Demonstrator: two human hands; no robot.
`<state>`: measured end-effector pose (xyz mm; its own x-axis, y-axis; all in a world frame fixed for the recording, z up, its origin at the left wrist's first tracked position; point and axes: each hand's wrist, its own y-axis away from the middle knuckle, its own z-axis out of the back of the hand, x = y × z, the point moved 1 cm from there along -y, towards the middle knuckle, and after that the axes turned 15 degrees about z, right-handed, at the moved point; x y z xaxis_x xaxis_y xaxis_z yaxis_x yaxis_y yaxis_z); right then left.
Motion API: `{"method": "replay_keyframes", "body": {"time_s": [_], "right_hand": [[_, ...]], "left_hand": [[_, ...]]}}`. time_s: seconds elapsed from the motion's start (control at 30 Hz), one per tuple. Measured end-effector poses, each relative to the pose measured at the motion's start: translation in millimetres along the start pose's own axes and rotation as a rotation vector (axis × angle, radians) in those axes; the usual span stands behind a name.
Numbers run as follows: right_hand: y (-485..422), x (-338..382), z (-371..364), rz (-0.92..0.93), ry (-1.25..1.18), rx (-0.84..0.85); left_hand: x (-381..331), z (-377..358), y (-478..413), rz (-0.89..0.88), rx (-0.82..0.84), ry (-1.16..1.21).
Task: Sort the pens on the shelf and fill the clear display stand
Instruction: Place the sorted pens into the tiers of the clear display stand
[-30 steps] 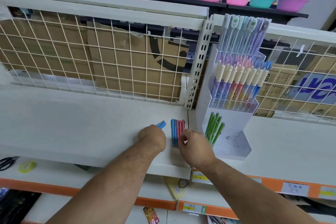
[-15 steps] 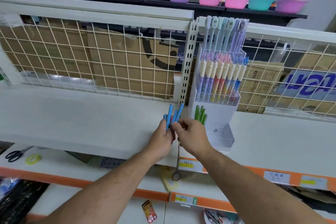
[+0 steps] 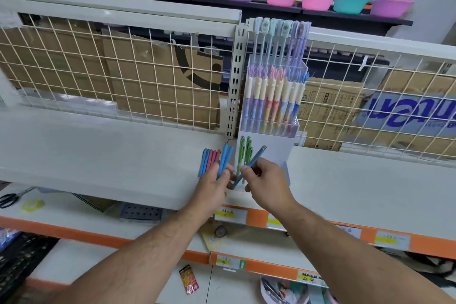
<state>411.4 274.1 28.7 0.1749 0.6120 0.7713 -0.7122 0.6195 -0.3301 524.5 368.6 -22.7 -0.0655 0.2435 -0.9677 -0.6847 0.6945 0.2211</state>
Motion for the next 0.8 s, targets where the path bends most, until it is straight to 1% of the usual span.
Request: {"method": "replay_keyframes", "body": {"time_s": [0.1,0.23,0.37,0.57,0.7,0.8], "right_hand": [[-3,-10,16,-0.019,0.028,0.012],[-11,-24,34,-0.031,0.097,0.008],[-27,-34,46,-0.039,0.128,-0.02],[-55,-40,44,-0.014,0.167,-0.003],[-65,-42,33,0.005,0.177,0.034],[-69,-46,26,0.025,0.198,0.104]], "left_hand": [[0,0,-15,-0.002,-0.075,0.031],[13,2,-34,0.07,-0.165,0.1],[29,4,-47,0.145,-0.148,0.134],[36,4,-53,0.157,-0.107,0.097],[35,5,-53,0.173,-0.079,0.086],[35,6,-53,0.187,-0.067,0.079]]}}
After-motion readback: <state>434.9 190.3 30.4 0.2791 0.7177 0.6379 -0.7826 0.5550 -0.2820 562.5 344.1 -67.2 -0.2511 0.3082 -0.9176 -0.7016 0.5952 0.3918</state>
